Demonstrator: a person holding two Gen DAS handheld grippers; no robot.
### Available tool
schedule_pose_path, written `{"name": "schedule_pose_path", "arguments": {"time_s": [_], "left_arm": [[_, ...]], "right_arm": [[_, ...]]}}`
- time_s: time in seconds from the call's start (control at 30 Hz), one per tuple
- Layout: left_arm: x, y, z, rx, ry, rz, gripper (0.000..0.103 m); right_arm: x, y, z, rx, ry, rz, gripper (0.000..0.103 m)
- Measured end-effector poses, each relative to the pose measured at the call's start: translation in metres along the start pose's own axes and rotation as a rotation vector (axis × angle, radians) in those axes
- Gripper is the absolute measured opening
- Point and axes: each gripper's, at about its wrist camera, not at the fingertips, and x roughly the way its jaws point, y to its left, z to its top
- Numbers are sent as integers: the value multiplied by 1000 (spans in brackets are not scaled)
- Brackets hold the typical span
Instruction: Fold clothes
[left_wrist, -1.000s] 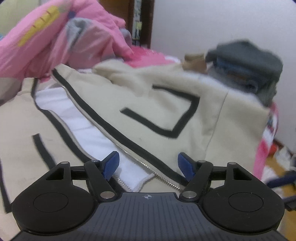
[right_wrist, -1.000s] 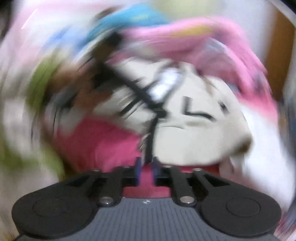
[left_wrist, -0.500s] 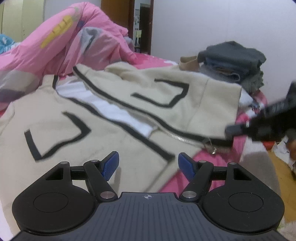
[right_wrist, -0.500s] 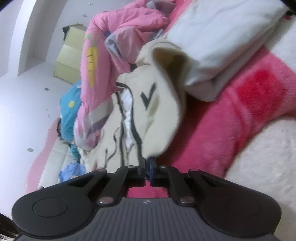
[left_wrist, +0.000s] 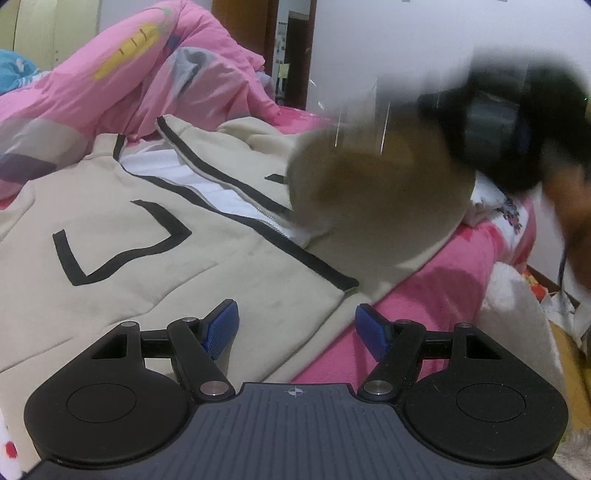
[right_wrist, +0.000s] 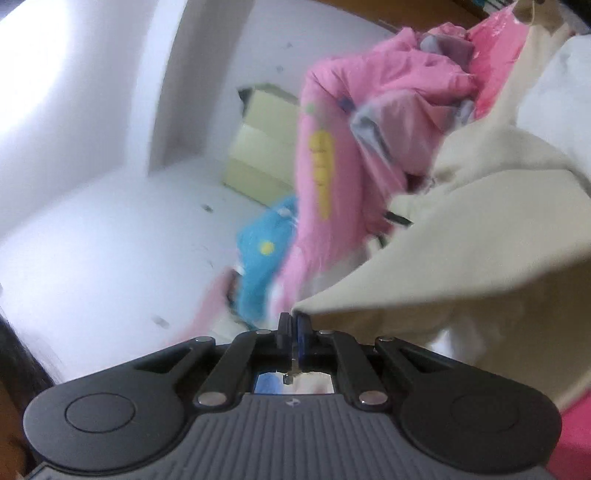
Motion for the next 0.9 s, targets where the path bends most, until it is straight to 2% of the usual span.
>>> {"name": "schedule_pose_path", "arguments": {"time_s": [0.07,0.13,0.2,0.33,0.4,0.47,0.57,0.73,0.8,0.87,0.9], "left_arm": [[-1,0,-1,4,-3,-2,71],[-2,0,-1,7,-5,-1,71],[-3,0,0,7,-7,1,71],[-4,0,2,6,-11,6,71],[-6,1,5,-4,-26,12,71],[-6,3,9,-21,-35,3,71],[-1,3,18,-33,-38,-12,71],[20,-9,34,17,-47,-40,71],[36,-13,33,32,-4,-23,71],[41,-13,29,18,10,-27,71],[41,-12,28,14,6,-33,71]], "right_arm": [[6,-32,-19,75,93,-173,4],[5,-56,-32,146,120,-254,3],[2,-66,-34,204,100,-235,3],[8,-54,-27,186,106,-159,3],[5,-47,-27,133,123,-195,3],[3,-52,-28,108,152,-276,3],[-4,-59,-32,144,157,-269,3],[-6,-47,-31,76,173,-310,4],[-10,-41,-27,53,172,-323,12],[-15,-35,-24,36,172,-331,26],[-20,-31,-24,23,175,-336,40]]}}
